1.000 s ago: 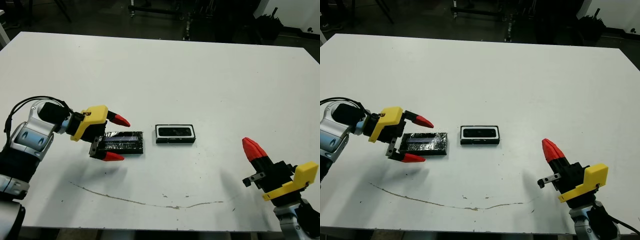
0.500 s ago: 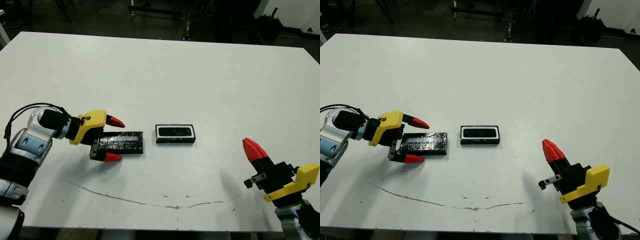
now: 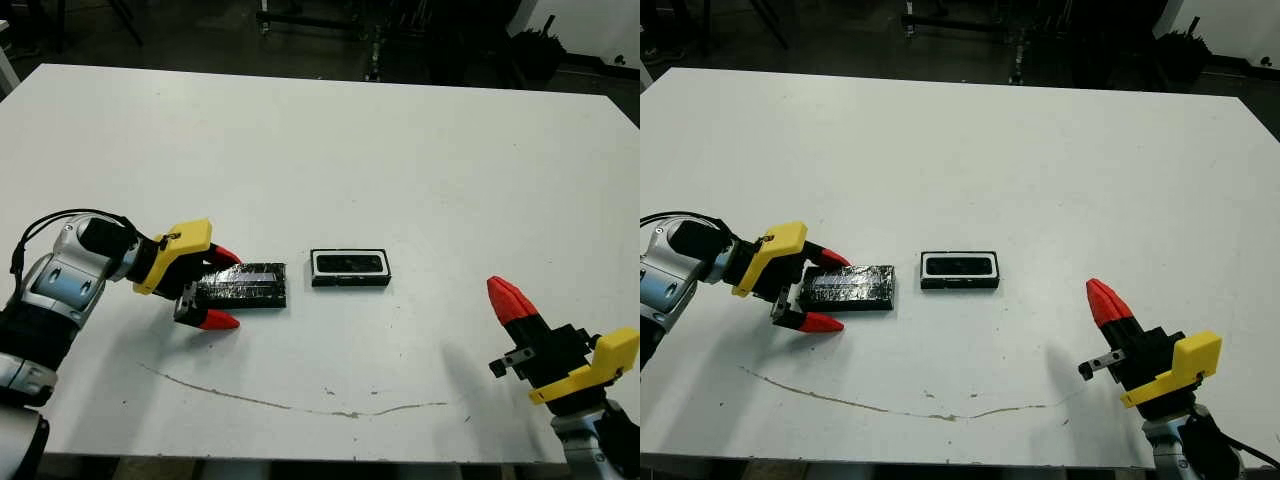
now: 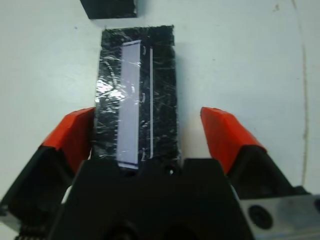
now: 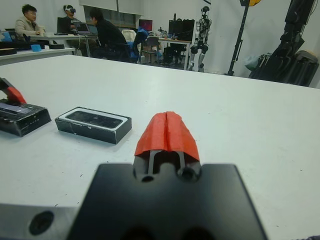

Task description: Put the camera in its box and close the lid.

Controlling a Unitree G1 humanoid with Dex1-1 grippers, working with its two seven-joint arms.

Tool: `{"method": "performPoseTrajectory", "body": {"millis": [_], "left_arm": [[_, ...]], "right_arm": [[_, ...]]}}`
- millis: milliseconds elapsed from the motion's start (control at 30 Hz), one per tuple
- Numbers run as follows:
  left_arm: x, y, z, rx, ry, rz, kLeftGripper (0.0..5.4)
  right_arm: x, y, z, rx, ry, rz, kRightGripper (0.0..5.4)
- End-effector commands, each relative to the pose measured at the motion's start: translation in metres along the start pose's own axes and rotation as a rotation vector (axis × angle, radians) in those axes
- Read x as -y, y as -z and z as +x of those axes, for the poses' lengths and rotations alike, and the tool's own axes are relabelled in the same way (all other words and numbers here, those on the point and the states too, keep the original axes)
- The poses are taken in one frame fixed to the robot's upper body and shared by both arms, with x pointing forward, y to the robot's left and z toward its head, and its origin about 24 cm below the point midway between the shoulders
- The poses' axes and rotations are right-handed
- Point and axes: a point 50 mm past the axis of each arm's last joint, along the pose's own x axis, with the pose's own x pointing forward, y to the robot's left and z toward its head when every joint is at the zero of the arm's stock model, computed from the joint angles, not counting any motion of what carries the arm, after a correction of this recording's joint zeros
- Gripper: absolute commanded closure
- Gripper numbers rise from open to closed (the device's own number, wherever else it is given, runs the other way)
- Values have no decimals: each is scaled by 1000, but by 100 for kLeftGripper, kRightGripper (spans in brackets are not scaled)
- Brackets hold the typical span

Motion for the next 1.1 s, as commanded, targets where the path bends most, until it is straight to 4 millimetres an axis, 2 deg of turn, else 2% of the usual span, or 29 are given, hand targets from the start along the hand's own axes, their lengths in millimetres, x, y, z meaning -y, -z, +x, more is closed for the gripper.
{"method": "performPoseTrajectory", "body": {"millis": [33, 267, 567, 800, 933, 1100], "left_arm": [[-1, 3, -4, -50, 7, 27, 131], [-2, 5, -4, -42, 2, -11, 224], [-2, 4, -4, -23, -55, -10, 224], [-6, -3, -6, 175, -223, -45, 224], [-11, -9, 0, 268, -309, -109, 224], [-18, -17, 13, 234, -368, -169, 224]], "right_arm": [[4, -2, -1, 1, 5, -30, 540], [6, -3, 0, -5, 7, -29, 540], [7, -5, 2, -11, 0, -32, 540], [4, -4, 2, -12, -8, -28, 540], [3, -3, 2, -17, -13, -22, 540], [1, -2, 1, -9, -14, -10, 540]]}}
